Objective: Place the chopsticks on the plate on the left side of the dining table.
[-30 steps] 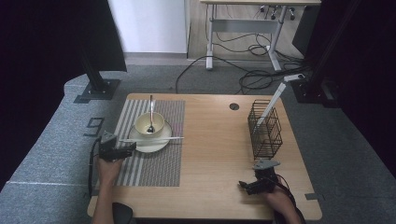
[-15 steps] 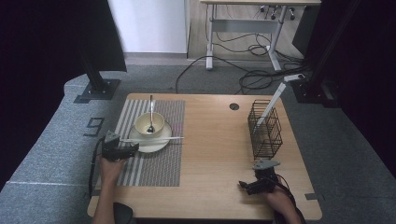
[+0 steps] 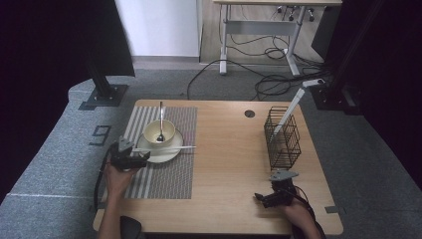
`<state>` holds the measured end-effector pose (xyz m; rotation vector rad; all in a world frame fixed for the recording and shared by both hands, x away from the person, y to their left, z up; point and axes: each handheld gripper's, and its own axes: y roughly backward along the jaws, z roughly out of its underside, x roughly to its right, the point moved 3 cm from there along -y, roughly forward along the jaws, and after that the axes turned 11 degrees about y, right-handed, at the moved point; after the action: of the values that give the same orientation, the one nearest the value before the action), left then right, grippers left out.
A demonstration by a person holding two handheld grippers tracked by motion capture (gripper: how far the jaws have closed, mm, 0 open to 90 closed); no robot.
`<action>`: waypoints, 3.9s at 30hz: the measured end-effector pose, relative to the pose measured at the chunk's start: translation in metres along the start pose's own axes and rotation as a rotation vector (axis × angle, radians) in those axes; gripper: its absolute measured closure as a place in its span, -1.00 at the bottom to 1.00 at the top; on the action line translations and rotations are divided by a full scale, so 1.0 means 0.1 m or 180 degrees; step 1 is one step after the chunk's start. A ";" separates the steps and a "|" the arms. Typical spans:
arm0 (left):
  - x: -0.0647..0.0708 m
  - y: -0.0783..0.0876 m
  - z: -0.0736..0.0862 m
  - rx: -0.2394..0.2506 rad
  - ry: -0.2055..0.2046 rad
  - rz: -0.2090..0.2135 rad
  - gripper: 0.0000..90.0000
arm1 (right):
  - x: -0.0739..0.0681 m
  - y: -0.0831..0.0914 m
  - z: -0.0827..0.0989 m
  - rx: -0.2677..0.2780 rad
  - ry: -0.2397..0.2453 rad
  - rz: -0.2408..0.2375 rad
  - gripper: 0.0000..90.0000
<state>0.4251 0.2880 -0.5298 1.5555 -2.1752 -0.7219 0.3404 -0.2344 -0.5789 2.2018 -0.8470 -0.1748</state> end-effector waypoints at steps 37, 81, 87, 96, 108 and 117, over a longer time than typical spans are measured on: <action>0.19 -0.34 -0.01 -0.0344 -0.0922 -0.0581 -0.13 | 0.00 0.00 0.00 0.0000 0.0001 0.0000 -1.00; -0.26 0.00 0.19 0.0257 0.0610 0.0359 -1.00 | 0.00 0.00 0.00 0.0002 0.0004 0.0001 -1.00; -0.33 -0.09 0.21 0.0166 0.0655 0.0291 -1.00 | 0.00 0.00 0.00 0.0000 0.0000 0.0000 -1.00; -0.32 -0.12 0.21 0.0123 0.0678 0.0366 -1.00 | 0.00 0.00 0.00 0.0002 0.0004 0.0001 -1.00; -0.27 -0.14 0.20 0.0093 0.0622 0.0416 -1.00 | 0.00 0.00 0.00 0.0000 0.0000 0.0001 -1.00; -0.25 -0.15 0.19 0.0076 0.0600 0.0433 -1.00 | 0.00 0.00 0.00 0.0000 0.0000 0.0000 -1.00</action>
<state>0.4338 0.3111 -0.5546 1.4090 -2.1313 -0.4878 0.3404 -0.2344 -0.5789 2.2016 -0.8472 -0.1750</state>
